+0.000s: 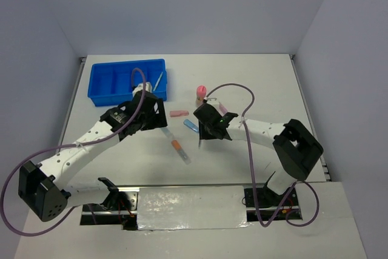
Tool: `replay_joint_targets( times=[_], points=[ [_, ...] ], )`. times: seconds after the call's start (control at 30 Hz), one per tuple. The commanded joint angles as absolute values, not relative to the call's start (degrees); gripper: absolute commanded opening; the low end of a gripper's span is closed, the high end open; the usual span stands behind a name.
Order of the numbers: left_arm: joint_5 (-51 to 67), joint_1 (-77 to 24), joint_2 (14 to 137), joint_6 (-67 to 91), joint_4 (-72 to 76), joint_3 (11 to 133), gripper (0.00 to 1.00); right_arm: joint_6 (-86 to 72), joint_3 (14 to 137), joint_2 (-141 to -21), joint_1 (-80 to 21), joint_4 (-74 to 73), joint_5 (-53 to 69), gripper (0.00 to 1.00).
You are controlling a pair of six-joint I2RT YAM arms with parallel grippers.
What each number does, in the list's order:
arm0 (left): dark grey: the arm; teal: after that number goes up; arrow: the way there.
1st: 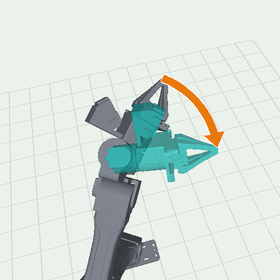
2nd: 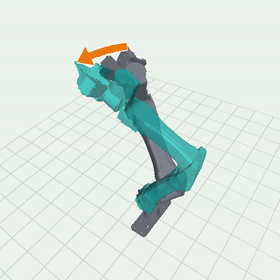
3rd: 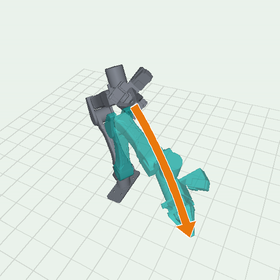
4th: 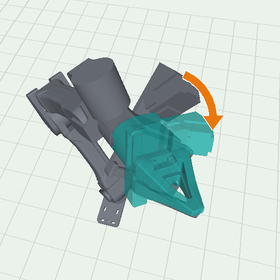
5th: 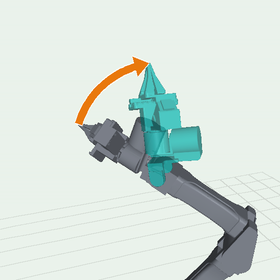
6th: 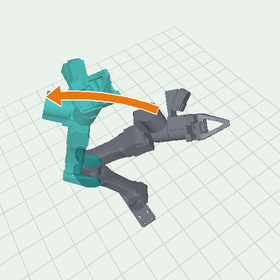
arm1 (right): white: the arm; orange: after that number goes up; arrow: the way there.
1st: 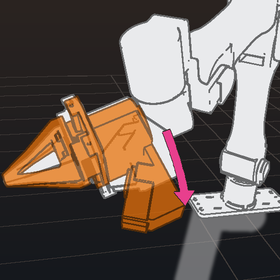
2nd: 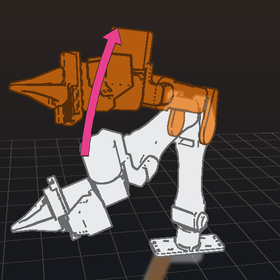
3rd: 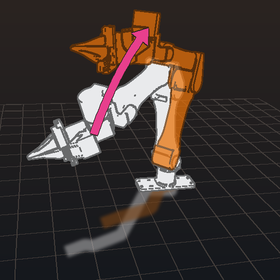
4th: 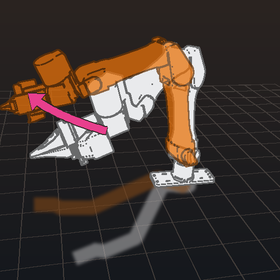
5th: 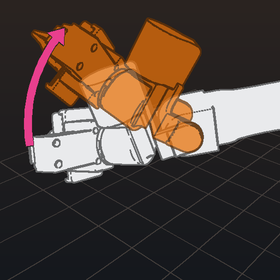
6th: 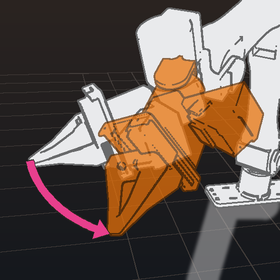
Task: Sort the stationery into containers
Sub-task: Pick up the pen from the center of the board.
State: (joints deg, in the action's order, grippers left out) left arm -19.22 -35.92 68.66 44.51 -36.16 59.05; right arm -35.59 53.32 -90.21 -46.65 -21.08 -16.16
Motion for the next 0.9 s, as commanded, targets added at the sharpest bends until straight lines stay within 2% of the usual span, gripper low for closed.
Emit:
replay_joint_targets(
  times=[0.0, 0.63, 0.83, 0.87],
  points=[
    [-19.77, -36.04, 66.62, 40.35, -41.04, 60.12, 0.95, -37.7, 56.16, -92.36, -47.2, -20.04, -18.63, 0.46],
    [-17.58, -36.04, 63.11, 37.88, -39.11, 55.02, 0.97, -38.05, 60.29, -100.72, -48.25, -20.65, -20.83, 0.42],
    [-17.31, -36.04, 63.02, 38.49, -39.37, 55.37, 0.97, -37.44, 58.64, -102.39, -46.59, -19.34, -19.08, 0.36],
    [-17.4, -36.04, 62.93, 39.19, -39.64, 55.55, 0.98, -37.27, 57.84, -101.87, -45.02, -18.38, -18.12, 0.32]
  ],
)
